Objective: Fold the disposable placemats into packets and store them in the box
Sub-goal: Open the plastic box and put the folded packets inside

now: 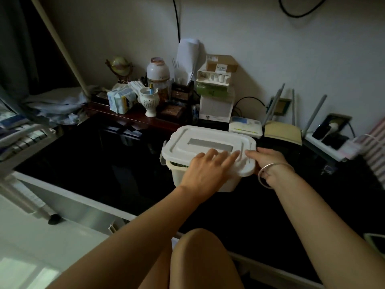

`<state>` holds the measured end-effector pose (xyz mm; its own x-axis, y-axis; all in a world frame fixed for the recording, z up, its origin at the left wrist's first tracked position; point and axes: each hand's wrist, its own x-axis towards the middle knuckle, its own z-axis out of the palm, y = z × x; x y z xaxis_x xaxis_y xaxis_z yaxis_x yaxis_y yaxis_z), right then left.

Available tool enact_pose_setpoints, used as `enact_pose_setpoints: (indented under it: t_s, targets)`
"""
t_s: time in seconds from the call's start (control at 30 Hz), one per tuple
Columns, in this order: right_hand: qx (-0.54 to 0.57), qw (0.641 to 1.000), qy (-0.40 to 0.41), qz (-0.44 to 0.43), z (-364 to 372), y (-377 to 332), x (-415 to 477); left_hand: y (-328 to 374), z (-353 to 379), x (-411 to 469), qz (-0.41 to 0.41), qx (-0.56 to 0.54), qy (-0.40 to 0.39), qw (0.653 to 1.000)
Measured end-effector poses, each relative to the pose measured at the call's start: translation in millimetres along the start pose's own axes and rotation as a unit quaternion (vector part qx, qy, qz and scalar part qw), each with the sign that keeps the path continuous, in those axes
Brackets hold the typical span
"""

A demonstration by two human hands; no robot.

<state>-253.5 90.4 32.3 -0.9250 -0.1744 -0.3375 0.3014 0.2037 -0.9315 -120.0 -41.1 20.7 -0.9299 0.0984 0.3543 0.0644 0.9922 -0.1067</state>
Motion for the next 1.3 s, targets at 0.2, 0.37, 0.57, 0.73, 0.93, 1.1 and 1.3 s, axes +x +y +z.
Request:
enact_pose_setpoints:
  t_s: [0.2, 0.37, 0.57, 0.73, 0.93, 1.1, 1.3]
  targets:
    - [-0.337, 0.932, 0.066, -0.119, -4.9, -2.7, 11.0, -33.5, 13.9, -14.2, -0.209, -0.173, 0.069, 0.96]
    - [-0.389, 0.911, 0.063, -0.124, -0.8, -1.2, 15.0, -82.2, 35.1, -27.6, -0.377, -0.279, 0.042, 0.882]
    - [-0.289, 0.95, 0.091, -0.081, 9.6, 10.0, 26.0, -88.5, 35.7, -36.7, -0.427, -0.307, 0.103, 0.844]
    - [-0.068, 0.995, -0.001, 0.072, 5.7, 43.8, 50.0, -88.6, 35.1, -35.8, -0.603, -0.552, 0.01, 0.575]
    - [-0.254, 0.964, -0.012, -0.075, 8.2, 26.4, 38.7, -76.4, 36.9, -31.4, -0.523, -0.345, 0.041, 0.779]
    - [-0.502, 0.853, 0.073, -0.124, 17.1, 14.9, 31.9, -75.4, 32.9, -27.2, -0.506, -0.204, 0.011, 0.838]
    - [-0.206, 0.977, 0.028, -0.05, 5.3, 31.5, 29.6, -78.9, 47.6, -40.1, -0.568, -0.508, 0.111, 0.638]
